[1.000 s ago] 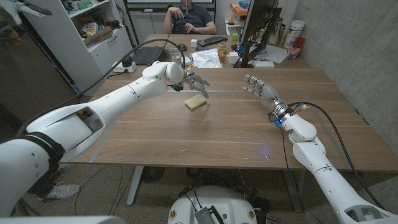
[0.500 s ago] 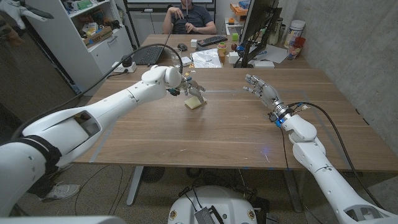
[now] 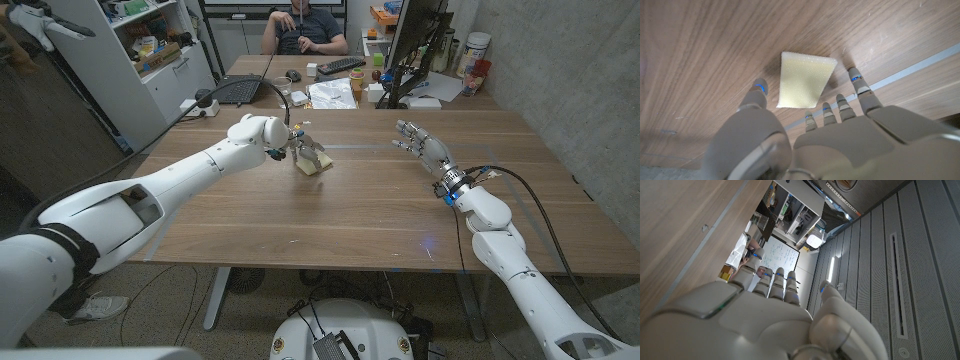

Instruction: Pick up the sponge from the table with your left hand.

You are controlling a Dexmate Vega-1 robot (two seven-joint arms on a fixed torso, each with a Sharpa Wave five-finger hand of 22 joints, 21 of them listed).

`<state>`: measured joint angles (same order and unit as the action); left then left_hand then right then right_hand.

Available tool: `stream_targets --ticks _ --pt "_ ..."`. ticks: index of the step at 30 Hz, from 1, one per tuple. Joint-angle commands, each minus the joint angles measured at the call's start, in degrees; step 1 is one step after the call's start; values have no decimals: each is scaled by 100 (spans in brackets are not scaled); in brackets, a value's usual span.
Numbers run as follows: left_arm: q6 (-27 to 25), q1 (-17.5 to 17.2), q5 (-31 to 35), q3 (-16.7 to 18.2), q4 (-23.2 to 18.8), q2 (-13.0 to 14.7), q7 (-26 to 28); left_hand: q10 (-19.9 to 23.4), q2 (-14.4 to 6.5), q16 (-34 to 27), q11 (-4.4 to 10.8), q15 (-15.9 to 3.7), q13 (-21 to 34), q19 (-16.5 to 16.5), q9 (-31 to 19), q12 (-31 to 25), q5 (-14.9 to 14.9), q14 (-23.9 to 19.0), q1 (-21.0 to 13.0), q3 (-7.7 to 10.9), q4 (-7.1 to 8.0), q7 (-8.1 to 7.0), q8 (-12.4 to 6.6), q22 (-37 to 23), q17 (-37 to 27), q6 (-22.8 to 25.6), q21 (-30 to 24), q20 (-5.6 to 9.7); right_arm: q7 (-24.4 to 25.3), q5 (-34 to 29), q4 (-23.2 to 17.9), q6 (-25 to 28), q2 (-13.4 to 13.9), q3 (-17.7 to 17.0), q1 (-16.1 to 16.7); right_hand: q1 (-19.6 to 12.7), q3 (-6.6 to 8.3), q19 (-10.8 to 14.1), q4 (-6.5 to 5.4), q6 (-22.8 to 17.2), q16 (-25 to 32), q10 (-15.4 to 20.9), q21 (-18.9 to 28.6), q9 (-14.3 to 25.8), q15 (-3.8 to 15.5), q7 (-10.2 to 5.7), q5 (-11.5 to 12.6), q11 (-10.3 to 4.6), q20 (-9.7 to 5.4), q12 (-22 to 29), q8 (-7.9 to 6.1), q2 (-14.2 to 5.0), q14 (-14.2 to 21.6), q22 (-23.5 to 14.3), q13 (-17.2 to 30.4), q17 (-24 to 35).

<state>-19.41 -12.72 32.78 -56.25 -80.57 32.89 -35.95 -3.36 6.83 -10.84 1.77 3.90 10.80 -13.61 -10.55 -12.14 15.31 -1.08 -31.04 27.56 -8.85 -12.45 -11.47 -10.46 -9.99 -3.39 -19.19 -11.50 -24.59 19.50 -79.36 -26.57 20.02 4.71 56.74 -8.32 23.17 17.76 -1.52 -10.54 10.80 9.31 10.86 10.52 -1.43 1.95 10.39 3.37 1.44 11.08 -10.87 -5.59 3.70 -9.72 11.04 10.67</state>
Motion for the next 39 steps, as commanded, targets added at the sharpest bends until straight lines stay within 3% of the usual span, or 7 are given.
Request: stream_targets --ticks 1,8,15,21,24,30,39 --pt "287 208 -185 -149 825 -360 67 84 -73 -53 20 0 14 -95 -12 -54 52 -54 -78 -22 41 -6 -47 2 -21 85 10 5 -47 113 22 -163 -21 -2 43 45 -23 9 1 -83 39 71 56 34 -45 1 37 -11 29 39 -48 3 9 -22 17 16" --pt "446 647 -19 -605 1512 -777 -245 85 -257 -21 78 -15 13 -3 -15 -36 51 -20 -167 4 73 -6 -79 -2 -25 215 86 -15 -92 210 209 -454 -123 -3 -10 73 -35 67 -11 -129 57 91 76 35 -73 -1 40 -22 59 45 -63 14 59 -22 17 18" --pt "557 996 287 -1072 2004 -1173 -440 955 -923 -87 145 -378 51 -329 -14 -242 -196 -562 -1160 229 -122 12 -302 -32 -17 1357 148 94 -112 340 475 -729 -251 -34 -75 117 -51 158 -34 -185 88 151 102 38 -103 -19 47 2 76 65 -78 24 155 -22 18 21" --pt "628 1102 496 -1292 2192 -1344 -303 1912 -1069 -297 302 -832 82 -1735 -1 -356 -522 -1833 -2440 116 -157 -7 -278 -77 -51 2501 -342 800 -56 289 596 -896 -283 -51 -93 156 -66 249 -55 -250 115 213 126 41 -119 -11 54 7 112 83 -96 33 249 -22 20 24" --pt "471 1079 875 -1461 1953 -1275 -70 2429 -1058 -458 372 -1163 98 -2324 0 -460 -508 -2468 -2911 -27 -147 307 -388 -94 -80 3334 -624 1152 -72 292 590 -854 -242 -40 -111 172 -72 284 -62 -268 126 246 133 42 -124 -5 58 21 118 93 -99 40 291 -22 21 24" --pt "297 747 1509 -1401 1104 -844 908 4646 -1267 -1314 750 -1778 245 -3637 -15 -1063 -500 -5124 -3991 -147 -171 692 -548 -277 -256 5178 -1725 1946 -115 262 674 -881 -219 9 -202 188 -79 310 -70 -292 124 261 135 43 -116 4 63 22 102 94 -103 48 305 -22 22 24" --pt "302 365 1932 -991 366 -466 1502 5783 -1266 -1832 740 -1753 713 -4111 -75 -1494 -452 -6626 -4570 -445 -107 922 -765 -488 -498 6519 -2833 2190 -195 254 730 -867 -218 62 -280 213 -91 310 -79 -310 113 269 123 45 -95 26 68 51 91 90 -102 64 307 -21 23 23"
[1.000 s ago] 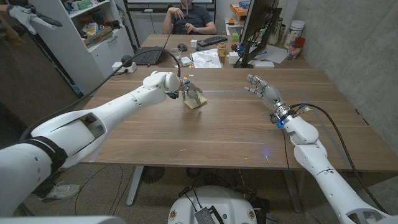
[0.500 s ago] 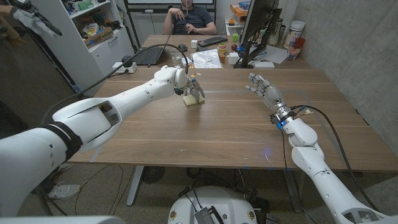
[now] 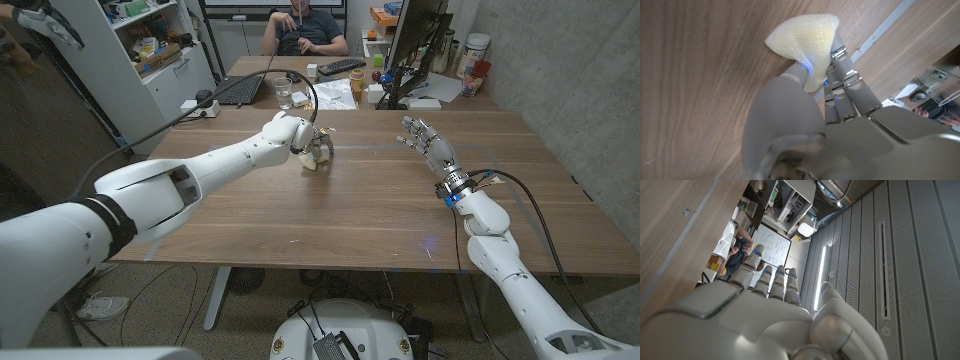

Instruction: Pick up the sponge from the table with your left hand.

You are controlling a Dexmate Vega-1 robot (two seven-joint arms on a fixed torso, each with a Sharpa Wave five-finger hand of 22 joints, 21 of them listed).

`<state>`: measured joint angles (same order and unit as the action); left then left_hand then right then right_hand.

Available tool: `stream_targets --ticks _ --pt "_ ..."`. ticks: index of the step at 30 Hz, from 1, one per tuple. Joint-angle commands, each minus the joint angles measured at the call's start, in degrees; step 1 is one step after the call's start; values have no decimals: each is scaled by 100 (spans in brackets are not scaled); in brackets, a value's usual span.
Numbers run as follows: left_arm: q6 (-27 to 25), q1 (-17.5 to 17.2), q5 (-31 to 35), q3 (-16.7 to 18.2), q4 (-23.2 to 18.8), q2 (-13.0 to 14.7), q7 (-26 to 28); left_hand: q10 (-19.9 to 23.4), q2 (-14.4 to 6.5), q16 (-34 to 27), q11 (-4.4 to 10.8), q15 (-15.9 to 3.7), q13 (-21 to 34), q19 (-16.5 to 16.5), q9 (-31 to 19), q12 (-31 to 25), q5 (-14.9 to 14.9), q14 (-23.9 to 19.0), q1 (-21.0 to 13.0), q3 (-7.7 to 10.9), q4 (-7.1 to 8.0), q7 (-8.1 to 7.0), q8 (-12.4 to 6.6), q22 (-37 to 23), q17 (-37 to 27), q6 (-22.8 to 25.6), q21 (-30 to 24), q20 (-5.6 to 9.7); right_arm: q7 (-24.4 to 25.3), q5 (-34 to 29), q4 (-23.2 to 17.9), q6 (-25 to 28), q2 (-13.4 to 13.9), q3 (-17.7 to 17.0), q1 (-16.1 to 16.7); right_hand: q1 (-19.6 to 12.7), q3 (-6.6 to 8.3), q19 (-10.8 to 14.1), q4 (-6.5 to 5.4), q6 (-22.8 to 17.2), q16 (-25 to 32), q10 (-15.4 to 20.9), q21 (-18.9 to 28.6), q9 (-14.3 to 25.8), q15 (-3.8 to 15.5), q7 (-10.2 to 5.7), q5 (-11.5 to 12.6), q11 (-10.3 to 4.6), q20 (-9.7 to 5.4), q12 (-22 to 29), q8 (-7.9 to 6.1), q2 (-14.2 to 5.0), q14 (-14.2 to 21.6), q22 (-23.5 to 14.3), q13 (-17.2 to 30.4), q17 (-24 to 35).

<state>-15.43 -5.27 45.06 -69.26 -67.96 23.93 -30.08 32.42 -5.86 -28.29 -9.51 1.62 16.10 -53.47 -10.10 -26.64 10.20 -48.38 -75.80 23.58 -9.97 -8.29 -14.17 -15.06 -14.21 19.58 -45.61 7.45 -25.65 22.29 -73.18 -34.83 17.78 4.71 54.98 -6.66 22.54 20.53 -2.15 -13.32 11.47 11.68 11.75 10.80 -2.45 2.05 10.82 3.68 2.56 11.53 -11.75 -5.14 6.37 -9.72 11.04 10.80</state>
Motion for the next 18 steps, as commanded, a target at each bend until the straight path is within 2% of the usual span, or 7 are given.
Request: stream_targets --ticks 1,2,7,11,18 --pt "-84 -392 707 360 -947 451 861 2230 10 -96 1863 -1524 197 -140 -119 -54 62 -1921 -98 -52 5 506 -497 -27 -86 4243 -217 293 -77 -33 108 -44 8 59 -104 51 -29 31 -17 -35 44 29 31 18 6 21 26 16 -23 43 -14 21 37 -22 23 10" --pt "-149 -484 824 425 -1119 546 1044 2245 15 -109 1861 -1523 216 -155 -119 -59 67 -1962 -102 -58 8 511 -494 -25 -100 4261 -251 306 -70 -41 94 -43 18 54 -107 53 -31 32 -18 -35 43 27 31 18 6 23 26 10 -24 42 -14 22 38 -22 23 10" --pt "-196 -663 1018 659 -1444 670 1107 2323 54 -135 1809 -1520 292 -220 -119 -91 88 -2069 -130 -76 4 549 -485 -11 -143 4340 -380 327 -64 -55 38 -43 50 58 -102 66 -37 34 -24 -41 38 33 25 19 15 28 29 16 -29 41 -12 29 40 -21 24 9" --pt "-211 -895 1135 900 -1747 796 1415 2355 76 -143 1820 -1519 336 -258 -119 -104 100 -2119 -143 -85 2 564 -479 0 -164 4387 -452 336 -46 -39 23 -22 54 60 -96 72 -39 37 -26 -46 35 36 23 19 17 34 30 18 -38 40 -11 33 41 -21 24 9" --pt "-188 -1131 1226 1213 -2075 885 1458 2390 96 -159 1813 -1516 397 -284 -121 -117 117 -2197 -154 -96 7 584 -465 21 -196 4438 -539 350 -18 -68 -92 -23 106 87 -34 84 -44 39 -30 -59 28 44 17 20 29 42 34 21 -40 39 -11 39 41 -21 25 7"
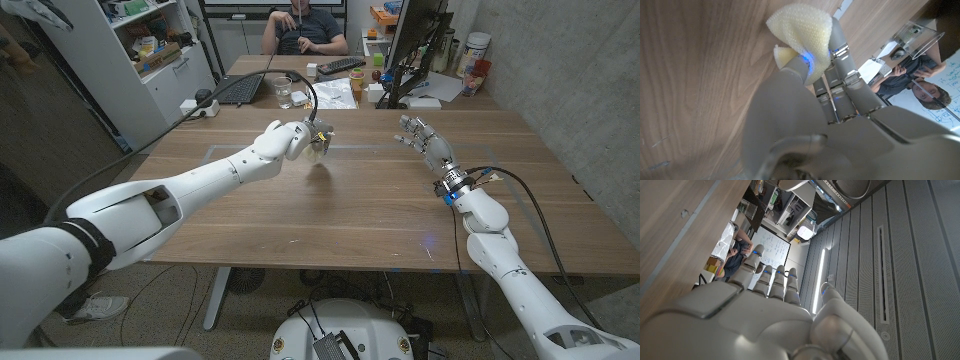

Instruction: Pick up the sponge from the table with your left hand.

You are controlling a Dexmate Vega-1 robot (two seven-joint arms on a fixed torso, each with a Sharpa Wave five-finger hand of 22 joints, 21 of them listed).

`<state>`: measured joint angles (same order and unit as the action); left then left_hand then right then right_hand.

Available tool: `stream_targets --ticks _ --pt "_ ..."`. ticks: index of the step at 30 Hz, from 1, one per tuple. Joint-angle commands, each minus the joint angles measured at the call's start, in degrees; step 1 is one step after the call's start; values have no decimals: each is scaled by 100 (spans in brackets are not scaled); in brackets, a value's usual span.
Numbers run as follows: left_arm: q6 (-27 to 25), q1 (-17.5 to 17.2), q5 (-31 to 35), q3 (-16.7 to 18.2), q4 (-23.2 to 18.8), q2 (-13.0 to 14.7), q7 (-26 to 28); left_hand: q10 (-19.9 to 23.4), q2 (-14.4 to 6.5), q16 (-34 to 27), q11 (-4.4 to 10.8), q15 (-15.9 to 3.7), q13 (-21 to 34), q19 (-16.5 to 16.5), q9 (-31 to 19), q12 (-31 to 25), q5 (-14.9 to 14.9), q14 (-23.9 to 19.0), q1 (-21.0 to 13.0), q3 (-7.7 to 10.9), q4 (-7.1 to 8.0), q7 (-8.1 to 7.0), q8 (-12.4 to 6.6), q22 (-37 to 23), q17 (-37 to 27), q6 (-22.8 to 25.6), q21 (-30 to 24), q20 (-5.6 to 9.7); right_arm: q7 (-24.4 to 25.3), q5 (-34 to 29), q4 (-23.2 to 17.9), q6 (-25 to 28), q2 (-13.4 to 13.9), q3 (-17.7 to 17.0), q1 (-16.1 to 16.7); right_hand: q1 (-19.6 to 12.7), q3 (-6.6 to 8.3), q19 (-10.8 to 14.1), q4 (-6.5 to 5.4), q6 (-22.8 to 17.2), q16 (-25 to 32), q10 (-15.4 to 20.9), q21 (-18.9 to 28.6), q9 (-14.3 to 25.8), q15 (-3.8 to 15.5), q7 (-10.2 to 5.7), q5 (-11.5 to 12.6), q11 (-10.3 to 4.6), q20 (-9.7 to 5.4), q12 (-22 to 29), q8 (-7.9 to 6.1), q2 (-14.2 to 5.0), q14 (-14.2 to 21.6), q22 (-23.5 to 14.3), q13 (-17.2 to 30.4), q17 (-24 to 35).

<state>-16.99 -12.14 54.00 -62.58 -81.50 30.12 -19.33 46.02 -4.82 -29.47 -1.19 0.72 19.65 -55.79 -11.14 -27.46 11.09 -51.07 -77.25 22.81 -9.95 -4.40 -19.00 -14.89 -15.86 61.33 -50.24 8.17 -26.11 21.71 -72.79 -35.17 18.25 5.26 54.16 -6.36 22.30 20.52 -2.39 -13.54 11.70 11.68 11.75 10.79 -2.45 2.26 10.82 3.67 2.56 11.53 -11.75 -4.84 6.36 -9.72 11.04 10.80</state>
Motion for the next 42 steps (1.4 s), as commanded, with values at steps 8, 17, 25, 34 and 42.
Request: stream_targets --ticks 8,17,25,34,42 --pt "10 -734 402 886 -1110 380 621 1065 13 -42 994 -1424 102 -48 -19 -47 42 -1976 -13 -28 9 210 30 27 -57 316 -148 280 112 -35 -260 20 101 72 137 65 -25 40 -9 -52 -3 51 9 22 34 22 38 29 -43 37 -11 17 44 -21 26 6" --pt "3 -1048 401 1307 -1539 494 964 1105 39 -44 998 -1425 157 -65 -21 -58 57 -2021 -29 -33 4 210 33 52 -83 392 -223 288 211 -69 -394 12 161 115 204 72 -27 43 -10 -71 -10 53 3 23 33 29 42 18 -42 32 -12 22 46 -21 26 4" --pt "-73 -1419 467 1647 -1886 584 1560 1130 55 -46 1016 -1421 206 -73 -22 -61 73 -2064 -34 -36 8 214 51 77 -107 427 -288 293 255 -53 -478 -2 223 155 282 79 -29 46 -11 -83 -17 57 -2 24 33 29 45 17 -48 30 -12 29 45 -21 27 1" --pt "-49 -1905 184 2104 -2162 600 2440 1153 69 -27 1020 -1419 256 -84 -23 -61 92 -2080 -30 -36 15 187 72 106 -118 457 -357 294 319 -9 -619 -10 274 199 415 84 -31 49 -11 -97 -21 60 -6 25 39 44 47 14 -48 28 -13 33 48 -21 27 0" --pt "120 -2220 -77 2411 -2311 598 3202 1173 80 -11 1041 -1420 292 -88 -25 -58 109 -2097 -28 -34 17 183 92 132 -123 476 -410 300 356 3 -705 -41 327 242 496 87 -30 53 -10 -123 -26 61 -10 26 46 52 50 9 -47 25 -18 35 50 -21 27 -2"
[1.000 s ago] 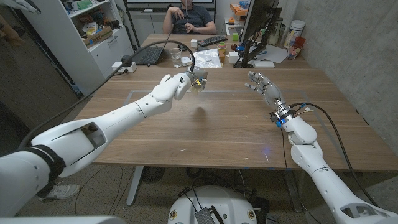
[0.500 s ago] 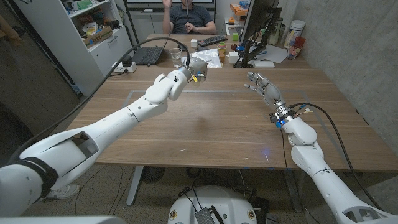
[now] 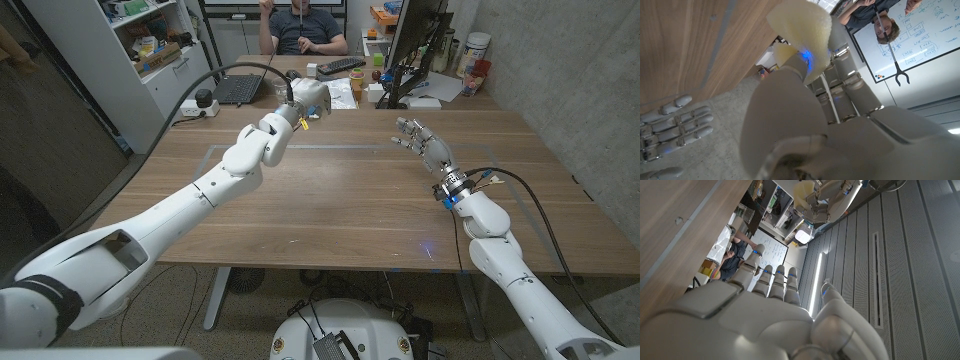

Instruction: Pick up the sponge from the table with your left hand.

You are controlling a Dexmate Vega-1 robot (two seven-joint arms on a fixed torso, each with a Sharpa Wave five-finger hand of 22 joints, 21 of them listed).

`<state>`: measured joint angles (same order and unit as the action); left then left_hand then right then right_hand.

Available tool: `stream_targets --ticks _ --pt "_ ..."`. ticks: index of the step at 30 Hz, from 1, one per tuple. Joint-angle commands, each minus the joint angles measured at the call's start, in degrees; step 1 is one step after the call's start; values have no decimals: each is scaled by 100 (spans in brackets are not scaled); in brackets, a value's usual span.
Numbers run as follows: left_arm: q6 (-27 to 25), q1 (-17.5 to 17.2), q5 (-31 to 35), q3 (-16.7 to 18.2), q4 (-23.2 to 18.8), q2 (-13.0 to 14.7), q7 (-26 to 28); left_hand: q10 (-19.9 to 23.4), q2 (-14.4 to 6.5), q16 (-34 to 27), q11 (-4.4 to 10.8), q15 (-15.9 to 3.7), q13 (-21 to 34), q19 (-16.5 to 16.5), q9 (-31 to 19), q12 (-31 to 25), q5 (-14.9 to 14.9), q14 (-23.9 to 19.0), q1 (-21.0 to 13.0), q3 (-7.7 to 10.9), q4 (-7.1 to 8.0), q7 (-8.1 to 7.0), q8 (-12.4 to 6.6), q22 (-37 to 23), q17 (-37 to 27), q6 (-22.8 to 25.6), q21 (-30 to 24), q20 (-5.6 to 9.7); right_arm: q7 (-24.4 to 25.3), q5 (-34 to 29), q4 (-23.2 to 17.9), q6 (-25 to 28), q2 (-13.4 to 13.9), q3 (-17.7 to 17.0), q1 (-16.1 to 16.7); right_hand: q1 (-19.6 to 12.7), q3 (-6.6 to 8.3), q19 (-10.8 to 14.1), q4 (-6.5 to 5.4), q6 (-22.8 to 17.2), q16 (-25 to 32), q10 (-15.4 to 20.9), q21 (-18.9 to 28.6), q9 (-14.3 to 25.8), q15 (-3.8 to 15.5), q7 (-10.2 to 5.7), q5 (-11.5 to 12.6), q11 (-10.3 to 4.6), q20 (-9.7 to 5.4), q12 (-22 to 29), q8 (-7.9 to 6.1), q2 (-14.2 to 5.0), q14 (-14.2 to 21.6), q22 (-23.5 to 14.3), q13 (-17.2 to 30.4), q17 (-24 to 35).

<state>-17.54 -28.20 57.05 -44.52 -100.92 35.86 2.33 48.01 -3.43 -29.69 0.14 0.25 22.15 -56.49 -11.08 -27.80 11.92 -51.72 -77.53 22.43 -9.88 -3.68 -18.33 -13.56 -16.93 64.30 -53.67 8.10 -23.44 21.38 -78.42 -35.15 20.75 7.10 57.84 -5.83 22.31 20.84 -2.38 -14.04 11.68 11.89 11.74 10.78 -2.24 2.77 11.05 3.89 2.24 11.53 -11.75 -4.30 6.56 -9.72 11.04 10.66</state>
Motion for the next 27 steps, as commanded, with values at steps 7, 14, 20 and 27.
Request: stream_targets --ticks 7,14,20,27 --pt "370 -800 -525 799 -404 -25 1809 992 -49 16 901 -1371 61 -17 -31 -13 43 -2058 3 8 11 101 39 23 -28 207 -111 309 144 62 -208 -76 115 79 201 35 -31 27 -8 -88 -28 36 -11 28 25 7 29 -22 -11 21 -20 -15 35 -21 28 9" --pt "663 -981 -857 1002 -366 -152 2563 1000 -40 35 924 -1369 76 -8 -33 10 63 -2068 13 13 16 102 64 51 -35 216 -159 305 202 93 -305 -79 163 93 297 37 -30 37 -6 -101 -32 39 -12 29 24 15 32 -4 -11 19 -20 -12 36 -21 28 7" --pt "1050 -1160 -1402 1256 -391 -256 3026 1009 -35 44 924 -1369 86 -12 -34 28 78 -2082 18 19 17 81 78 72 -47 238 -201 304 264 94 -373 -79 206 108 354 40 -31 40 -5 -106 -32 47 -15 30 23 17 34 6 -8 19 -17 -9 47 -21 28 6" --pt "1446 -1317 -1770 1435 -355 -317 3426 1021 -32 59 957 -1367 101 -7 -35 41 91 -2089 34 23 23 78 97 93 -52 247 -236 312 250 121 -388 -107 235 166 383 43 -31 45 -5 -117 -33 49 -17 31 27 28 35 6 -8 18 -18 -7 54 -21 28 5"
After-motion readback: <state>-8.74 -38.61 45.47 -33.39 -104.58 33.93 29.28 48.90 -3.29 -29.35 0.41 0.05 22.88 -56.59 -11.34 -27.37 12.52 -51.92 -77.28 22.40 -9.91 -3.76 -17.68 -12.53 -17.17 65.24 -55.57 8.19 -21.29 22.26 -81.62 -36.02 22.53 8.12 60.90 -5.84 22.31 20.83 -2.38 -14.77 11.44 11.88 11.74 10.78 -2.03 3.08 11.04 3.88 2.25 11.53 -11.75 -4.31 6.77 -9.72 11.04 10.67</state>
